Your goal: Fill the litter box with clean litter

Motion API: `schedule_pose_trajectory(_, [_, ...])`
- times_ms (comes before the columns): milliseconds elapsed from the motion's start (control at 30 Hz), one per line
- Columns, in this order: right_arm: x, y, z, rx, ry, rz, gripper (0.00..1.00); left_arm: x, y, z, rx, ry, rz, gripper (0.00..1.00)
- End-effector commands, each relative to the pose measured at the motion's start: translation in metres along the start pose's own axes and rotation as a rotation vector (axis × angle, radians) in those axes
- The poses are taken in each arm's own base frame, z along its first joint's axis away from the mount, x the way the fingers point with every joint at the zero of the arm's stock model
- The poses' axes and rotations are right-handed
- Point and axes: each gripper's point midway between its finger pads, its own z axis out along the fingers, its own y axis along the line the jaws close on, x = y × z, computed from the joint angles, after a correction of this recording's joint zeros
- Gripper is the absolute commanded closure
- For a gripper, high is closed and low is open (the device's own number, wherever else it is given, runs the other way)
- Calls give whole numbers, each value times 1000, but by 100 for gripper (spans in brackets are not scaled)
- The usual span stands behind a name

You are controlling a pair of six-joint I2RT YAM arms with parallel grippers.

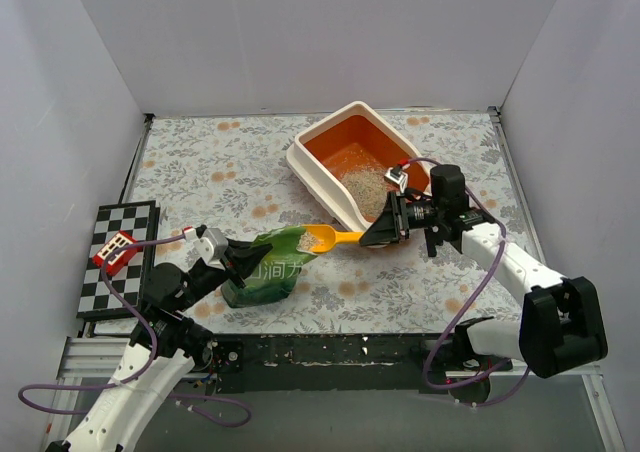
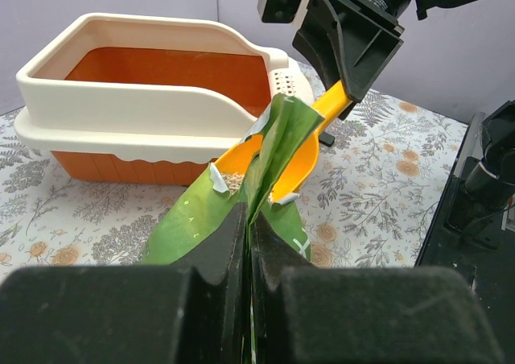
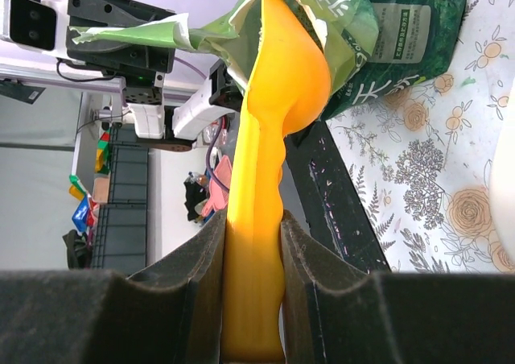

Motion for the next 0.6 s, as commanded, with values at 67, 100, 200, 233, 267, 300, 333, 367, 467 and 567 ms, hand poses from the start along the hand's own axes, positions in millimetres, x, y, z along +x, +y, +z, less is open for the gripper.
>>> schedule_pose_trajectory(67, [13, 7, -16, -13, -26, 0, 99, -5, -3, 1, 16, -20, 9, 100])
schedule_pose_trajectory(100, [14, 8, -17, -13, -30, 2, 99, -5, -2, 1, 13, -20, 9, 100])
schedule_pose_trajectory(200, [16, 12, -22, -17, -40, -5, 99, -6, -1, 1, 8, -23, 11, 100])
schedule_pose_trajectory(233, [17, 13, -23, -16, -43, -5, 99, -6, -1, 1, 6, -23, 11, 100])
schedule_pose_trajectory(267, [18, 15, -24, -16, -43, -7, 99, -5, 0, 1, 1, -21, 10, 100])
schedule_pose_trajectory(300, [19, 16, -26, -15, -48, -10, 99, -6, 0, 1, -2, -23, 10, 100])
schedule_pose_trajectory(333, [20, 17, -27, -13, -50, -9, 99, -7, 1, 1, -6, -25, 12, 100])
schedule_pose_trajectory(367, [21, 19, -28, -12, -53, -13, 99, -7, 1, 1, -11, -25, 12, 100])
schedule_pose_trajectory(467, [24, 23, -31, -9, -64, -19, 99, -9, 4, 0, -28, -32, 17, 100])
schedule_pose_trajectory(567, [23, 29, -34, -6, -84, -26, 99, -9, 6, -1, -40, -34, 18, 100])
